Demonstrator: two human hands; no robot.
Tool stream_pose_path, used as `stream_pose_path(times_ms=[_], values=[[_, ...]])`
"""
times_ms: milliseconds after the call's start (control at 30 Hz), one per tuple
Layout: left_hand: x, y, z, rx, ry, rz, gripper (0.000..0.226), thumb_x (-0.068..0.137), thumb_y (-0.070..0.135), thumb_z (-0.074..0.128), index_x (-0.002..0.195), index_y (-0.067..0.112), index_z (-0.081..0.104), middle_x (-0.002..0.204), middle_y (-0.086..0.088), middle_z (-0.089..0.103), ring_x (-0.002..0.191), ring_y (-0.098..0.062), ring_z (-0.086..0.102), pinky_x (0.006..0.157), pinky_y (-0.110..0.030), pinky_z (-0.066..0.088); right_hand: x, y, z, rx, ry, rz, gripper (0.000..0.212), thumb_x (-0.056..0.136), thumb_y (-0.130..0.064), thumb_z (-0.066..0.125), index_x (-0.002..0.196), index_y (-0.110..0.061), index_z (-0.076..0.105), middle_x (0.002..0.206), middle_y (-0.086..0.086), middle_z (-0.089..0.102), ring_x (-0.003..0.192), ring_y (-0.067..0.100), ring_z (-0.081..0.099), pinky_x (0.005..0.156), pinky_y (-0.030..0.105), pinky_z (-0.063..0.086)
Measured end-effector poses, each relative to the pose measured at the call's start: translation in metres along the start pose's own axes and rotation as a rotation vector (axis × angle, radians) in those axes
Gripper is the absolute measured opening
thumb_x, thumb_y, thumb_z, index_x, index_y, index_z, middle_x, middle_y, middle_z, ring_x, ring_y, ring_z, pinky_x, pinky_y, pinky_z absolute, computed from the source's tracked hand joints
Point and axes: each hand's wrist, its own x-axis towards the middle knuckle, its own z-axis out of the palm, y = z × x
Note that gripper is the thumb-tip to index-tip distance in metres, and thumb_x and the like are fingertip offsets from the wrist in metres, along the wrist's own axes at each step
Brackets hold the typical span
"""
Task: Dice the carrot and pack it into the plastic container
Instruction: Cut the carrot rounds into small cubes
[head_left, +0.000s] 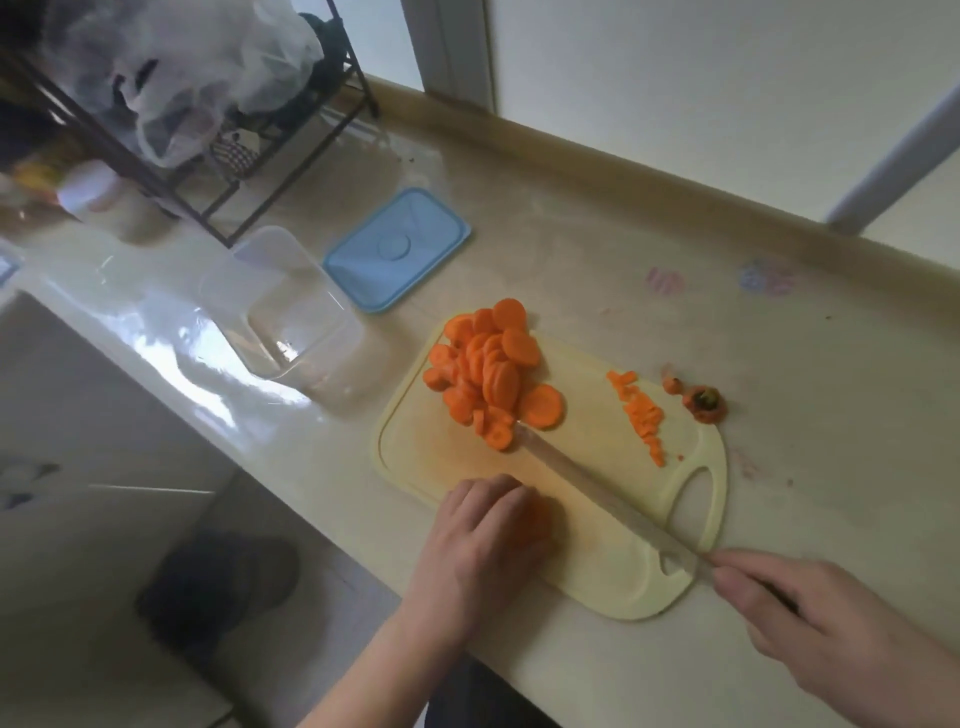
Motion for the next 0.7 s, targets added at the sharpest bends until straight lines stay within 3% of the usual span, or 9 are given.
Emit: stream_pose_path(times_ms=[67,133,200,333,433,467,533,600,700], values=[[0.006,0.006,0.007,-0.041,0.021,0.0,0.028,0.091,0.025,0.08,0.111,0.01,0.068,0.115,-0.004,0.061,0.096,-0.025,0.06,0.085,-0.034,0.051,0.0,-0.004,0.008,0.001,0.016,-0.017,0.058,0.07,-0.081,0.043,0.103,-0.039,0.066,0.043,-0.006,0.04,0.041,0.003,0.038,0.043,0.013,0.03],[0.01,0.01,0.014,-0.036,0.023,0.02,0.023,0.092,0.025,0.08,0.105,0.009,0.072,0.113,-0.004,0.062,0.097,-0.026,0.059,0.086,-0.036,0.05,-0.002,-0.007,0.018,0.034,-0.002,-0.004,0.029,0.082,-0.055,0.043,0.103,-0.046,0.062,0.043,-0.009,0.048,0.042,0.003,0.046,0.046,0.01,0.032],[0.009,0.008,0.02,0.005,0.039,0.031,0.024,0.091,0.028,0.081,0.106,0.011,0.072,0.115,-0.003,0.062,0.103,-0.029,0.059,0.09,-0.038,0.048,-0.004,-0.004,0.028,0.009,0.002,-0.022,0.029,0.083,-0.044,0.04,0.107,-0.057,0.048,0.048,-0.017,0.056,0.049,0.0,0.054,0.05,0.008,0.035],[-0.001,0.004,0.022,0.045,0.016,0.11,0.024,0.088,0.013,0.082,0.11,0.006,0.074,0.121,-0.013,0.064,0.109,-0.034,0.058,0.093,-0.042,0.047,-0.008,-0.002,0.035,-0.058,0.095,-0.042,0.035,0.078,-0.048,0.04,0.106,-0.069,0.04,0.051,-0.012,0.058,0.051,0.003,0.055,0.051,0.008,0.037],[-0.003,0.007,0.023,0.032,-0.066,0.174,0.025,0.089,0.0,0.075,0.114,-0.002,0.071,0.123,-0.018,0.065,0.109,-0.037,0.059,0.093,-0.045,0.049,-0.01,0.001,0.04,-0.037,0.125,-0.02,0.022,0.085,-0.06,0.043,0.105,-0.069,0.041,0.051,-0.022,0.058,0.055,-0.003,0.058,0.052,0.006,0.038],[-0.003,0.008,0.022,0.026,-0.076,0.174,0.025,0.091,-0.001,0.073,0.115,-0.002,0.071,0.124,-0.018,0.065,0.109,-0.038,0.06,0.093,-0.045,0.049,-0.01,0.001,0.041,-0.033,0.125,-0.007,0.024,0.081,-0.071,0.041,0.105,-0.07,0.041,0.053,-0.026,0.058,0.06,-0.006,0.059,0.054,0.005,0.039],[-0.002,0.007,0.021,0.021,-0.075,0.175,0.022,0.093,-0.001,0.07,0.115,-0.003,0.071,0.125,-0.018,0.065,0.109,-0.039,0.06,0.092,-0.046,0.05,-0.012,0.001,0.042,-0.075,0.133,0.008,0.06,0.055,-0.097,0.025,0.107,-0.071,0.039,0.058,-0.03,0.059,0.067,-0.008,0.06,0.058,0.005,0.041],[-0.003,0.008,0.019,0.019,-0.06,0.181,0.019,0.097,0.002,0.065,0.113,-0.003,0.072,0.122,-0.018,0.066,0.109,-0.038,0.061,0.092,-0.045,0.05,-0.015,0.006,0.045,-0.133,0.153,0.027,0.08,0.044,-0.102,0.003,0.111,-0.07,0.035,0.067,-0.033,0.061,0.075,-0.009,0.06,0.063,0.005,0.043],[-0.004,0.009,0.018,0.033,-0.047,0.178,0.02,0.1,0.004,0.059,0.112,-0.003,0.073,0.12,-0.017,0.068,0.107,-0.037,0.063,0.091,-0.044,0.051,-0.02,0.015,0.045,-0.191,0.23,0.037,0.087,0.041,-0.101,-0.006,0.11,-0.071,0.036,0.083,-0.032,0.063,0.086,-0.01,0.058,0.072,0.005,0.044]])
